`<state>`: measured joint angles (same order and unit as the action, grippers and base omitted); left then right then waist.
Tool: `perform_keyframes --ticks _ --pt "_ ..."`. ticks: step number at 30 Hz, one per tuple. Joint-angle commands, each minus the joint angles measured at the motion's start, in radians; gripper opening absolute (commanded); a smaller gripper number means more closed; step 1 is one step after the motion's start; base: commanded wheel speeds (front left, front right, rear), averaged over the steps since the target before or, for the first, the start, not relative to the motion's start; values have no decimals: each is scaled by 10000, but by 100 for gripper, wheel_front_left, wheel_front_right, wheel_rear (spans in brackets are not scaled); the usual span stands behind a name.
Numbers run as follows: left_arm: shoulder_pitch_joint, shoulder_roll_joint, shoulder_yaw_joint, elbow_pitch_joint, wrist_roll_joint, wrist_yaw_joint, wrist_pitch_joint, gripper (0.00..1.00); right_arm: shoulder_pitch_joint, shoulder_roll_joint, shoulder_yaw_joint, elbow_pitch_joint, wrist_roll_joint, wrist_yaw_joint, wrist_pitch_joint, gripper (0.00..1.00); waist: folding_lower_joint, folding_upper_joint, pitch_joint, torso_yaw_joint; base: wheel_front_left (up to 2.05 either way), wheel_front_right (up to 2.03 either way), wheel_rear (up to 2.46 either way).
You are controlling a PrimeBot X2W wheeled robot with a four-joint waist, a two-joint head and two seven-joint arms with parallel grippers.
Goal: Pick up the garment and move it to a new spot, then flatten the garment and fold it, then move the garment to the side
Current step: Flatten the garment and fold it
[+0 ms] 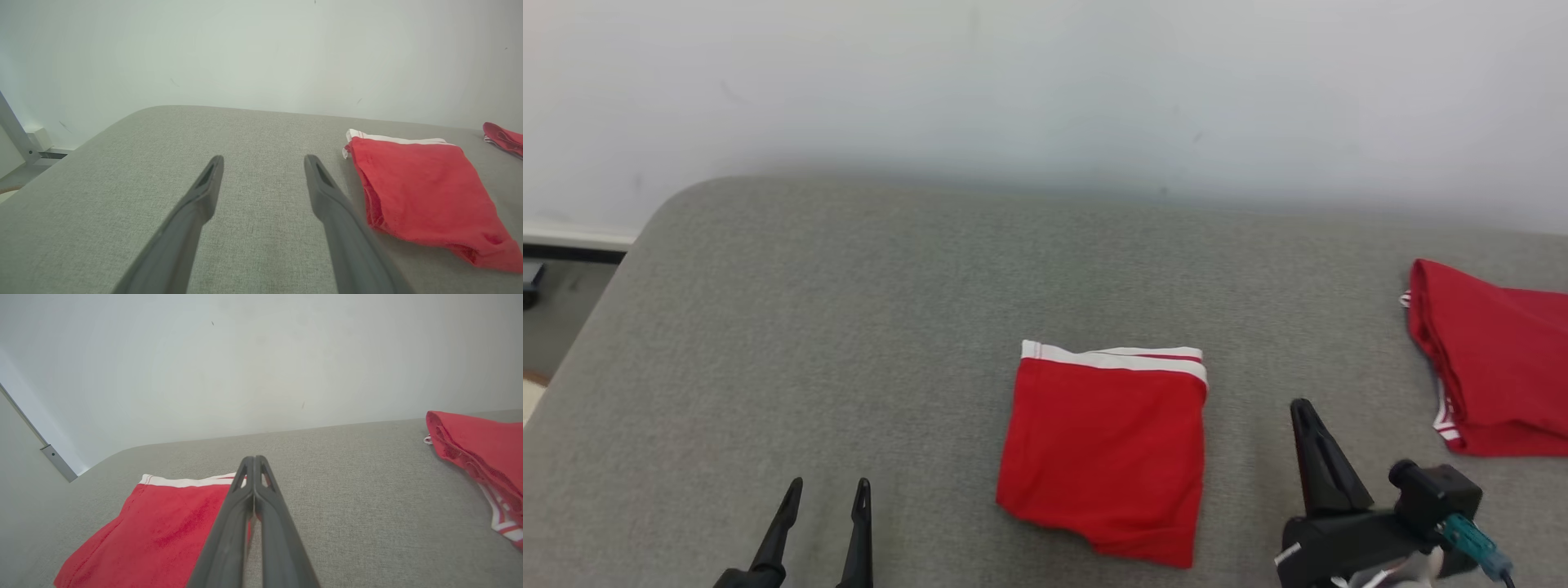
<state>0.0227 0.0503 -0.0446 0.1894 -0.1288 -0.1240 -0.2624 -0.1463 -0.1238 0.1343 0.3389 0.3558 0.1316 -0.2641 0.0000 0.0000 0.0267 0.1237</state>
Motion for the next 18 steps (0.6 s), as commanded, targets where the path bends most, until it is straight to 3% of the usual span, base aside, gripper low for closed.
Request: perform_keyframes --ticks 1,9,14,15,16,17,18 --pt "122 2 75 -31 34 -11 -21 100 371 86 -166 -249 -230 -18 -6 0 0 0 -250 -531 0 0 0" --pt "344 2 428 -202 175 -43 -22 100 1884 437 -949 -1511 -828 -19 -3 0 0 0 -434 -1077 0 0 0" --pt "503 3 548 -296 314 -57 -22 100 2402 554 -924 -1582 -1052 -19 -4 0 0 0 -479 -1287 0 0 0" --pt "526 -2 564 -338 357 -60 -22 100 2457 572 -892 -1574 -1150 -18 -6 29 0 0 -490 -1318 0 0 0" --pt "588 0 582 -347 402 -63 -22 100 2491 590 -912 -1551 -1187 -19 -4 44 0 0 -503 -1353 0 0 0" --pt "641 2 595 -359 448 -65 -22 100 2549 609 -981 -1502 -1236 -18 -4 83 0 0 -516 -1380 0 0 0" --pt "653 9 596 -392 552 -66 -22 100 2585 621 -1039 -1492 -1308 -19 -6 100 0 0 -522 -1399 0 0 0"
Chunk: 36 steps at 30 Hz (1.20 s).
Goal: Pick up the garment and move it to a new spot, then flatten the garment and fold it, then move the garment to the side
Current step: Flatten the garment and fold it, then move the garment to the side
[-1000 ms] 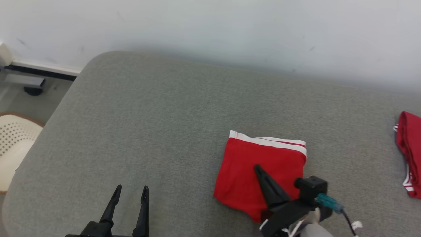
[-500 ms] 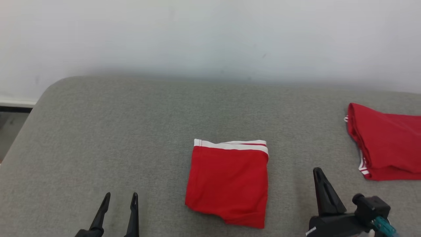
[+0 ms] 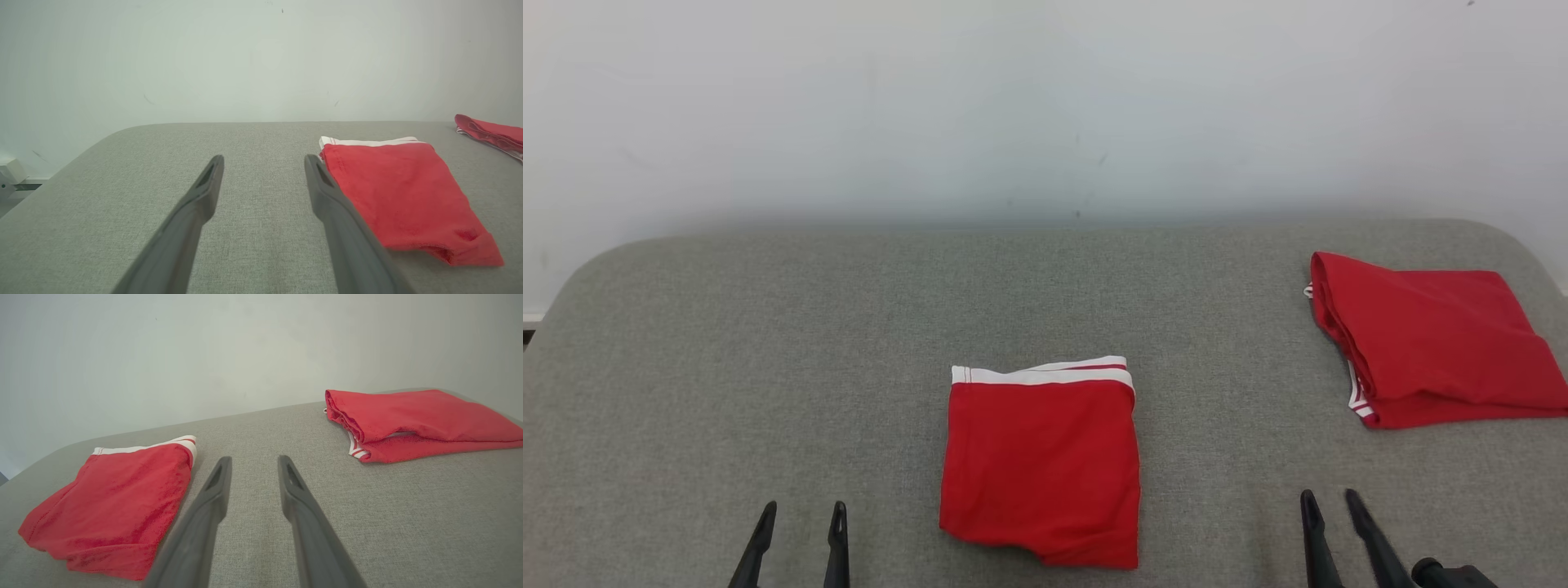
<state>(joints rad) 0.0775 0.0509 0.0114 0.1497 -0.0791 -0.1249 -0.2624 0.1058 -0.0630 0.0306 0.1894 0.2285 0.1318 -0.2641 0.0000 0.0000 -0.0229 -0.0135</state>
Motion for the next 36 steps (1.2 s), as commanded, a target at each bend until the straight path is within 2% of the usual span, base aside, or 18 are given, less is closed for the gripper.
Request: perform_keyframes --ticks 1,13,36 --pt "111 31 21 0 147 -59 -22 100 101 35 -68 36 -57 -20 -4 100 0 0 -35 -44 0 0 0" --pt "543 76 85 -441 70 -52 -22 100 307 130 -559 113 -190 -21 -4 100 0 0 -162 18 0 0 0" --pt "661 133 -14 -480 -52 -47 -22 100 195 134 -94 301 -165 -21 -4 100 0 0 -178 165 0 0 0"
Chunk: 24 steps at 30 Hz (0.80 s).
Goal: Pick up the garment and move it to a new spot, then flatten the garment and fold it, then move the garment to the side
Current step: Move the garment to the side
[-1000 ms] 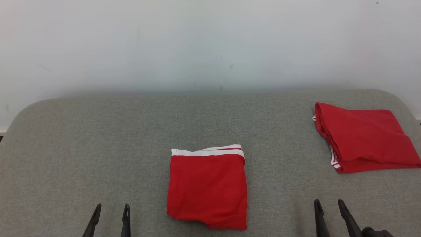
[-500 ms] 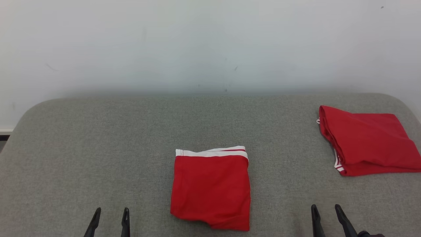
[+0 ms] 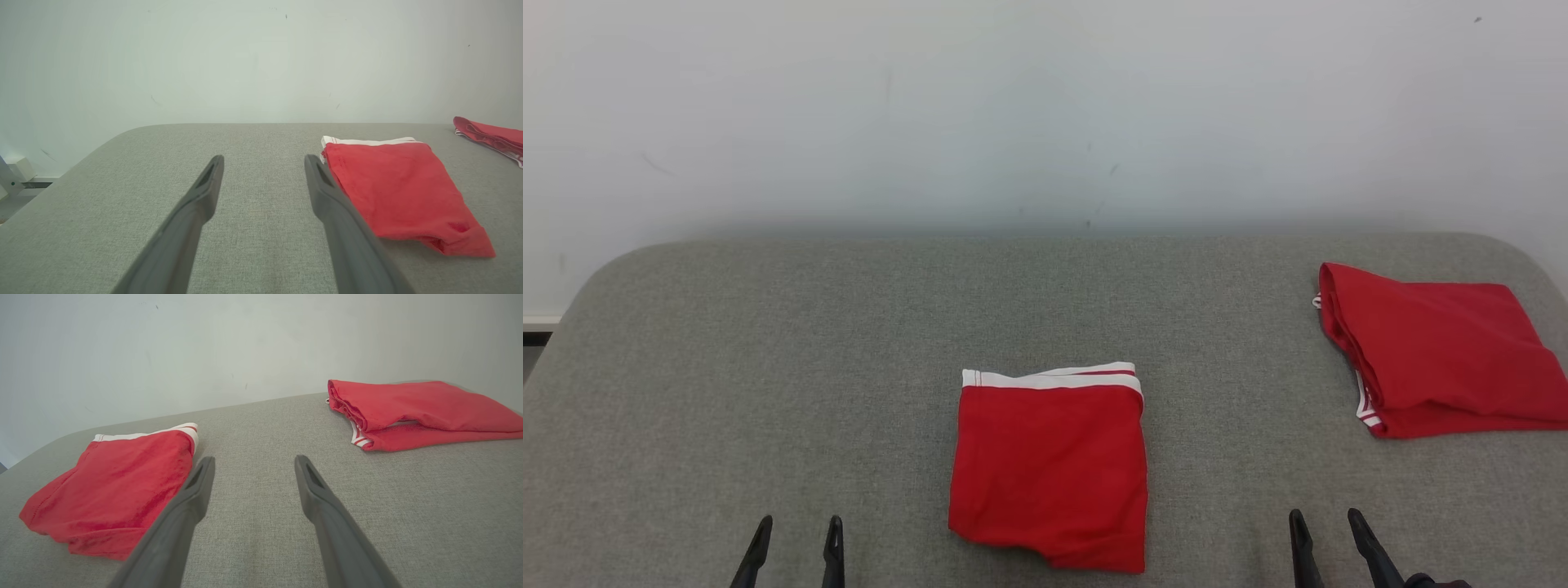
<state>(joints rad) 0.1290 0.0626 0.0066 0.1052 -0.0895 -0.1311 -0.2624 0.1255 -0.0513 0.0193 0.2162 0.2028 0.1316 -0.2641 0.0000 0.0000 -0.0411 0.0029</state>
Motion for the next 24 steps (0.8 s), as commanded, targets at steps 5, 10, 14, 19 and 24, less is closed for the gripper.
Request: perform_keyframes --ticks 5,10,14,19,24 --pt "139 4 34 -49 57 14 -22 100 -28 17 18 57 78 -19 -4 100 0 0 28 11 0 0 0" --pt "150 -16 52 -49 78 14 -22 100 -33 16 6 72 86 -19 -4 100 0 0 35 10 0 0 0" --pt "139 -29 62 -61 93 13 -22 100 -3 16 17 59 87 -18 -4 100 0 0 39 14 0 0 0" --pt "119 -43 68 -84 109 13 -22 100 -8 16 24 69 79 -19 -4 100 0 0 45 29 0 0 0" --pt "102 -49 61 -93 106 13 -22 100 -42 16 21 70 76 -19 -4 100 0 0 64 38 0 0 0"
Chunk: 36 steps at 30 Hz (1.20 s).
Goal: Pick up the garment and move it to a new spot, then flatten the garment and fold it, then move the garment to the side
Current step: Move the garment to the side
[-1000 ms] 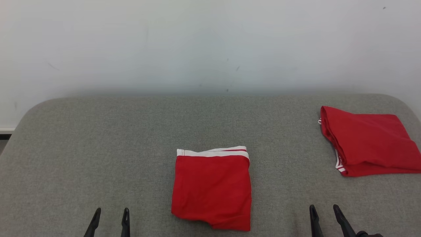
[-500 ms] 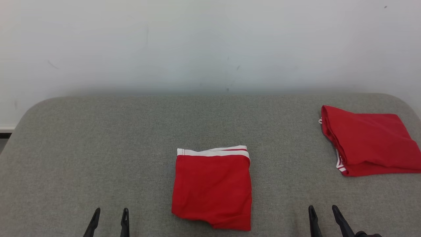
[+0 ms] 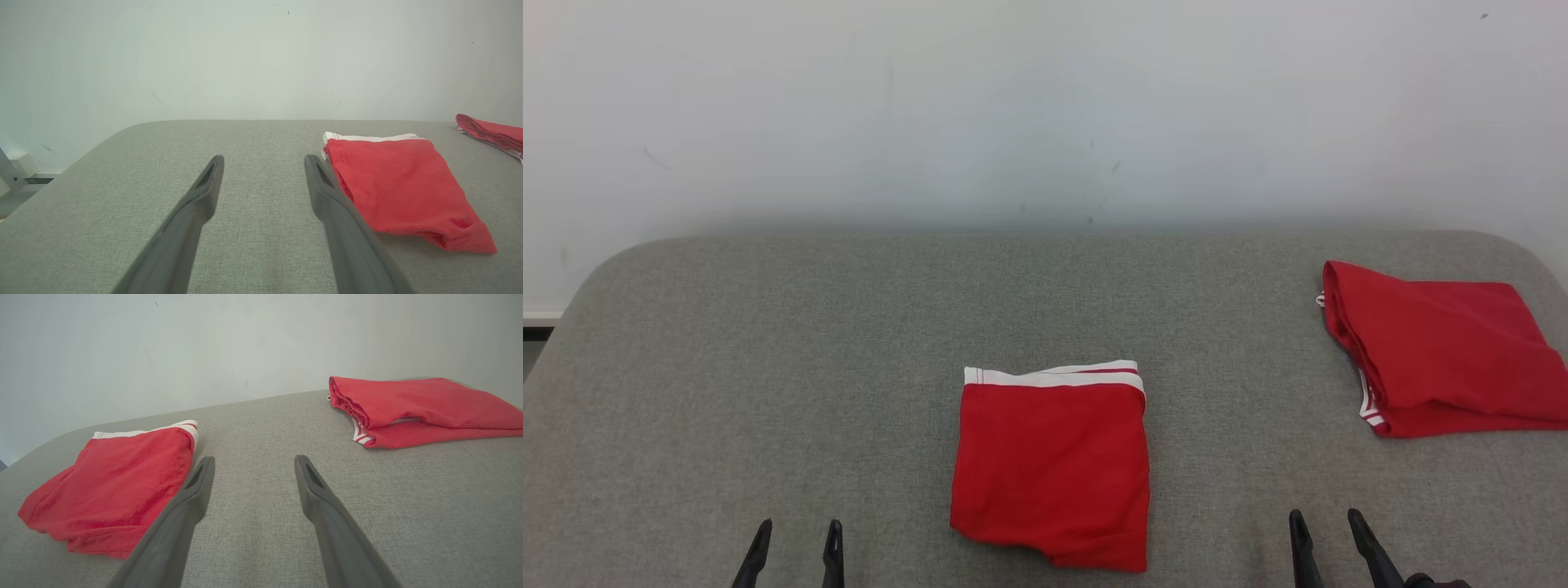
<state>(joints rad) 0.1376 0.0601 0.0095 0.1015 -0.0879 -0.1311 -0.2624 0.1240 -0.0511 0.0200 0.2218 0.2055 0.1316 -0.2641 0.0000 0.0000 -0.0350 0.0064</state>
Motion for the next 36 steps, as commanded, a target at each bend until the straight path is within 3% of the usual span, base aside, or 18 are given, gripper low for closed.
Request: perform_keyframes --ticks 1,25,36 --pt "6 -26 29 -59 90 13 -22 100 -33 14 10 8 54 -19 -4 100 0 0 7 9 0 0 0" --pt "28 -54 37 -65 81 13 -22 100 -9 15 72 86 22 -20 -4 100 0 0 -7 187 0 0 0" --pt "-168 -27 -261 40 -8 13 -22 100 -1655 10 1013 1764 407 -18 -4 100 0 0 98 717 0 0 0"
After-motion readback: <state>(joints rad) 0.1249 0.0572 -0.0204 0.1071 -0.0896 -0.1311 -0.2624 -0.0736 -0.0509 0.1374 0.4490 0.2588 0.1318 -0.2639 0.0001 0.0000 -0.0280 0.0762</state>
